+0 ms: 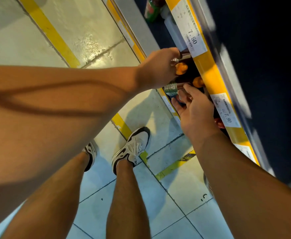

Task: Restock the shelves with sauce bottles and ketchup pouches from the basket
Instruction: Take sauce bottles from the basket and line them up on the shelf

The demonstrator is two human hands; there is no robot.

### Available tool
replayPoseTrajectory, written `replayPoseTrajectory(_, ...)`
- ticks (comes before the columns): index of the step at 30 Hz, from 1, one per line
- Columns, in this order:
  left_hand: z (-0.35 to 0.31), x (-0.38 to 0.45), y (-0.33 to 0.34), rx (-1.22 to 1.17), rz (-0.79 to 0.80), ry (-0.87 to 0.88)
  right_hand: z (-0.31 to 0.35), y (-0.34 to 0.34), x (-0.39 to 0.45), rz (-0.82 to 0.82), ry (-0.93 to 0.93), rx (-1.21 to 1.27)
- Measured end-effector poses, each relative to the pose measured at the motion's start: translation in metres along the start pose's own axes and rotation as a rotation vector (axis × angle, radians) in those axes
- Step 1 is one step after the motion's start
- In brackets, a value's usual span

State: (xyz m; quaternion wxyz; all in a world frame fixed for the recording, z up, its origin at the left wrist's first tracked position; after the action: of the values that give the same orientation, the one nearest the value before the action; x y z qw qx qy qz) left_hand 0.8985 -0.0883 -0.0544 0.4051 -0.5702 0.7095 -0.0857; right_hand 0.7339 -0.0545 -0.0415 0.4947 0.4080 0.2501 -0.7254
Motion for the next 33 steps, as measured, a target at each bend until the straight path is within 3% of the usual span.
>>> replayPoseTrajectory(7,0.058,-0.043,0.004,0.028,0.031,-0.184,-0.001,-0.014,-0.013,0.022,-0.034,-0.104)
replayPoseTrajectory(15,0.057,-0.076,-0.008,0.012,-0.04,-0.133,-0.001,-0.025,-0.031,-0.088,-0.069,-0.181)
replayPoseTrajectory(21,0.019,-0.033,-0.007,0.059,-0.137,0.037,-0.001,-0.005,-0.008,-0.128,-0.168,-0.254)
replayPoseTrajectory(25,-0.003,-0.007,0.007,0.106,-0.13,0.133,-0.001,-0.003,0.012,-0.195,-0.129,-0.245)
replayPoseTrajectory(28,-0.008,0.005,0.015,0.179,-0.09,0.194,-0.002,-0.005,0.021,-0.19,-0.08,-0.229)
replayPoseTrajectory(33,-0.003,0.013,0.018,0.215,-0.116,0.147,-0.002,-0.004,0.024,-0.119,-0.063,-0.098)
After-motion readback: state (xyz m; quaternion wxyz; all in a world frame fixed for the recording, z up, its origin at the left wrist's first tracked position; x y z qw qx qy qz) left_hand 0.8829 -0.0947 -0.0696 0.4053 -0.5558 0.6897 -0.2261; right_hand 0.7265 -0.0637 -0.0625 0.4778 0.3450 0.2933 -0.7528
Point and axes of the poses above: each hand's wrist, its own x-axis towards the middle knuckle, its own y-axis out of the palm, z = x × y, the point moved 4 cm from there along x, towards the middle knuckle, and after that the axes turned 15 degrees about x, right-handed, at the moved point
